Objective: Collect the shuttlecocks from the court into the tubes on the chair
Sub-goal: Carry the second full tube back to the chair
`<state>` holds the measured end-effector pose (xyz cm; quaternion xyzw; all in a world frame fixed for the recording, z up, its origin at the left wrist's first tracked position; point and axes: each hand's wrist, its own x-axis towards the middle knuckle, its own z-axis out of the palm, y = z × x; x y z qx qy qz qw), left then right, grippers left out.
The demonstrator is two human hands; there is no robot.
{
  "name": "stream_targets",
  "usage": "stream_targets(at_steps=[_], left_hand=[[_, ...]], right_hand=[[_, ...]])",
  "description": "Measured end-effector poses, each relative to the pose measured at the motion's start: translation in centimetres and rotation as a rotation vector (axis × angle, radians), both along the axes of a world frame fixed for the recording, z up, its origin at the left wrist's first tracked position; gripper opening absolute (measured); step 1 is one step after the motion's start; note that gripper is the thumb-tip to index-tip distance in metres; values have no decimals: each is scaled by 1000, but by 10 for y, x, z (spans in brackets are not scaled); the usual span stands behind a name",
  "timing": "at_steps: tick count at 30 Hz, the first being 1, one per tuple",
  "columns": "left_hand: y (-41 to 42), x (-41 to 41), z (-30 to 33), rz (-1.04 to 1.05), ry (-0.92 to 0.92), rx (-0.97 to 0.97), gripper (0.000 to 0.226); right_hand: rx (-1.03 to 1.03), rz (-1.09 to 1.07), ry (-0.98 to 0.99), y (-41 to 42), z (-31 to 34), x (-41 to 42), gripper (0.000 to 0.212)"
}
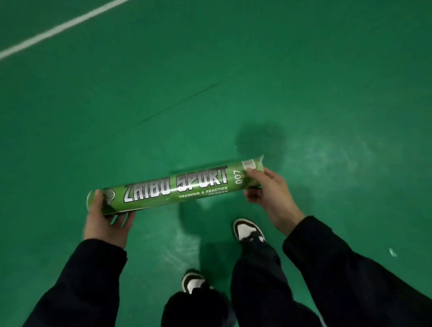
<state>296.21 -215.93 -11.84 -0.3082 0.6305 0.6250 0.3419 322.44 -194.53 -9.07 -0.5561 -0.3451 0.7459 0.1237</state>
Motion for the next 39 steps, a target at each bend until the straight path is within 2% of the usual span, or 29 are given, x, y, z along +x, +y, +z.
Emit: stream_targets(at_steps=[4, 9, 14, 18, 21, 23, 26, 29, 33, 39], left_hand=[[67, 24, 114, -247, -33, -3, 58], [169, 78, 216, -554, -90, -28, 54], [275, 154, 271, -869, -93, -24, 50], [351, 240, 299, -1167, -128, 26, 34], [394, 302, 316, -1427, -170, 53, 50], [410, 338, 324, -1561, -182, 63, 44], [423, 385, 332, -1751, -223, 106, 45], [408, 429, 350, -2026, -243, 118, 41], [344, 460, 372, -2335, -271, 116, 32], [221, 451, 395, -2735, -361, 71, 33]], right_hand=[[-33, -269, -58, 4, 120, 67, 12], [-60, -592, -113, 3, 220, 152, 13], [-41, -889, -112, 6, 270, 223, 19], [20, -1178, -147, -3, 301, 275, 28], [85, -1398, -166, -18, 324, 299, 33], [120, -1544, -180, -36, 336, 303, 35], [157, -1779, -175, -74, 352, 289, 31], [166, -2044, -196, -123, 361, 247, 24], [151, -2390, -221, -190, 378, 166, 24], [138, -2796, -277, -278, 404, 33, 26]])
